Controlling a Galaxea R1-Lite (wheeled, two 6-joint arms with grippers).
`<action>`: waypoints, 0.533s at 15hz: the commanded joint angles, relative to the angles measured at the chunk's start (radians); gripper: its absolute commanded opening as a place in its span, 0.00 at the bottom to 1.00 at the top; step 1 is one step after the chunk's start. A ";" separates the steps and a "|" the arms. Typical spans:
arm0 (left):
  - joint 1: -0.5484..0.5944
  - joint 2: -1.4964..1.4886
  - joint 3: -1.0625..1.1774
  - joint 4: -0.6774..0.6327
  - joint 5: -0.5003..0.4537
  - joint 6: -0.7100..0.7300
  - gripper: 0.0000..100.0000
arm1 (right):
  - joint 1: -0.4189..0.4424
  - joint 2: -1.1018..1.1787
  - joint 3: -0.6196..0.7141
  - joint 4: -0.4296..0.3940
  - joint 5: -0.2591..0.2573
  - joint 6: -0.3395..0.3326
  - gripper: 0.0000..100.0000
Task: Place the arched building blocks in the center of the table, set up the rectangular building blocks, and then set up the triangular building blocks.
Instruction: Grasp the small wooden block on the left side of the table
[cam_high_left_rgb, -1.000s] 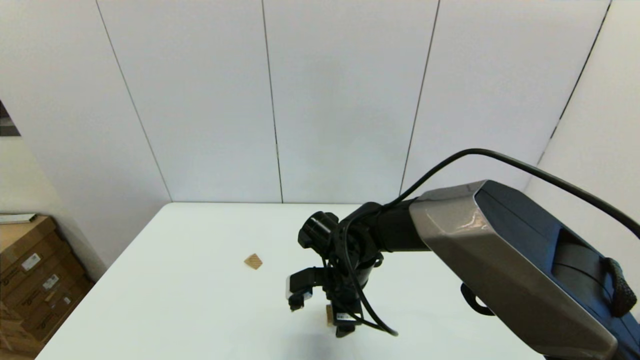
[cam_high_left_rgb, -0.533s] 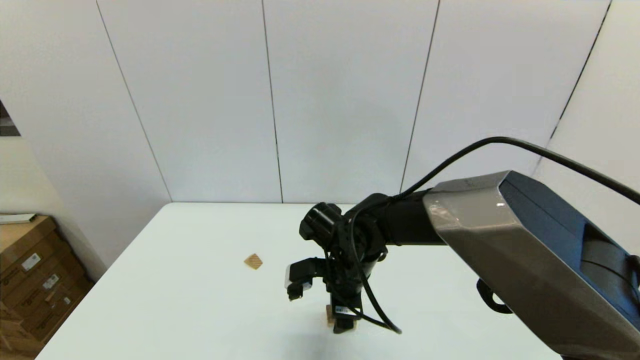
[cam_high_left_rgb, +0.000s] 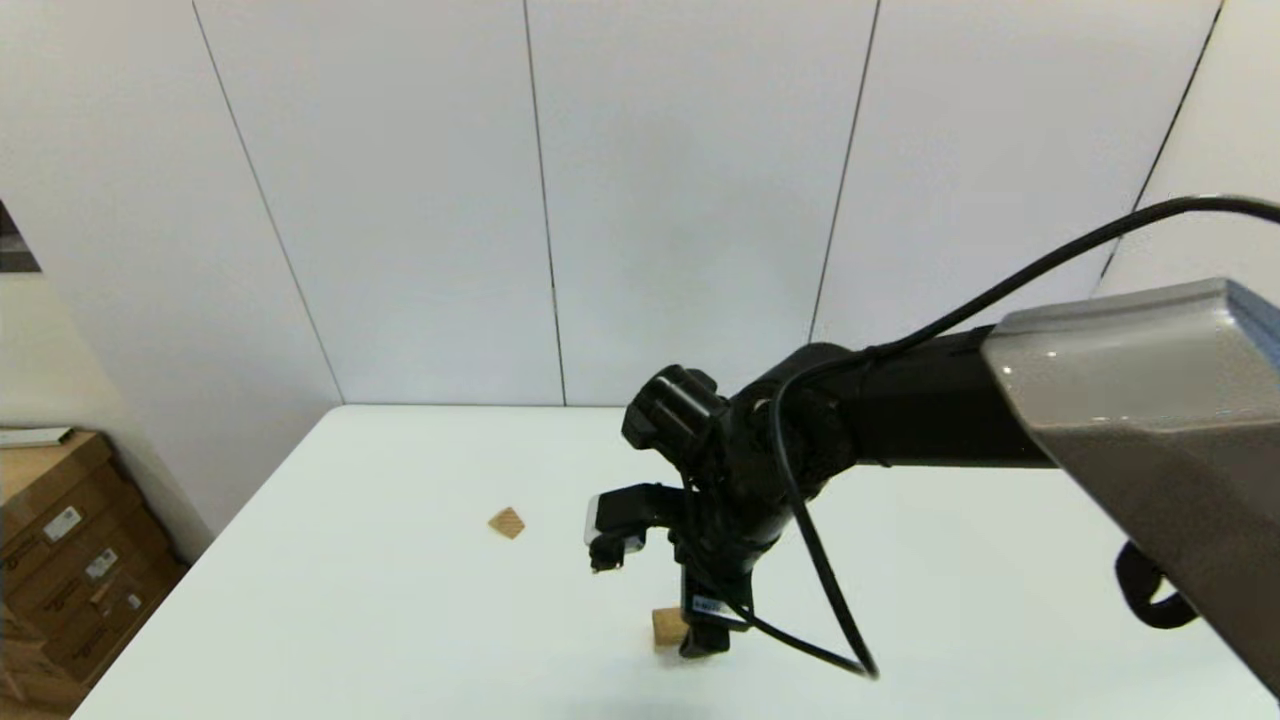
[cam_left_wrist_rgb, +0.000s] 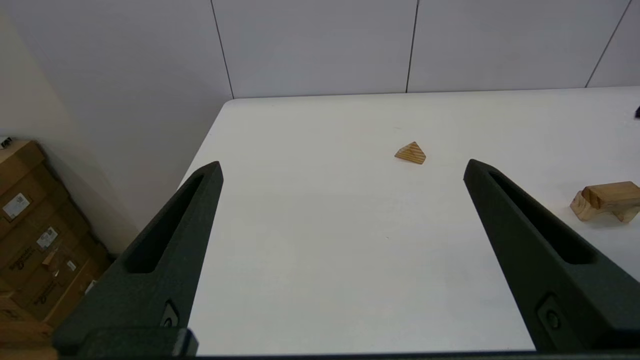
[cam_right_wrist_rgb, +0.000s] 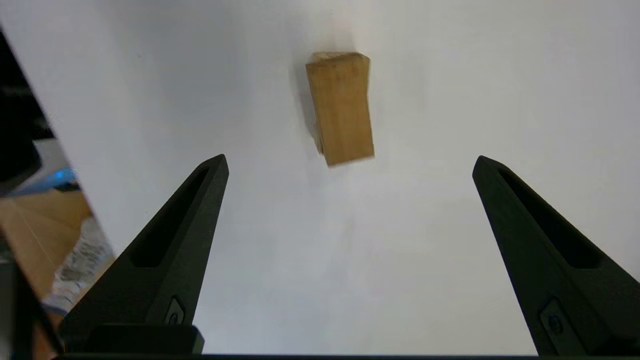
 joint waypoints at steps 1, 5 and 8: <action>0.000 0.001 0.003 0.000 0.000 0.000 1.00 | -0.026 -0.305 0.172 0.000 -0.060 0.251 1.00; 0.000 0.001 0.003 0.000 0.000 0.000 1.00 | -0.156 -0.584 0.363 -0.004 -0.133 0.355 1.00; 0.000 0.001 0.003 0.000 0.000 0.000 1.00 | -0.280 -0.808 0.514 -0.004 -0.133 0.358 1.00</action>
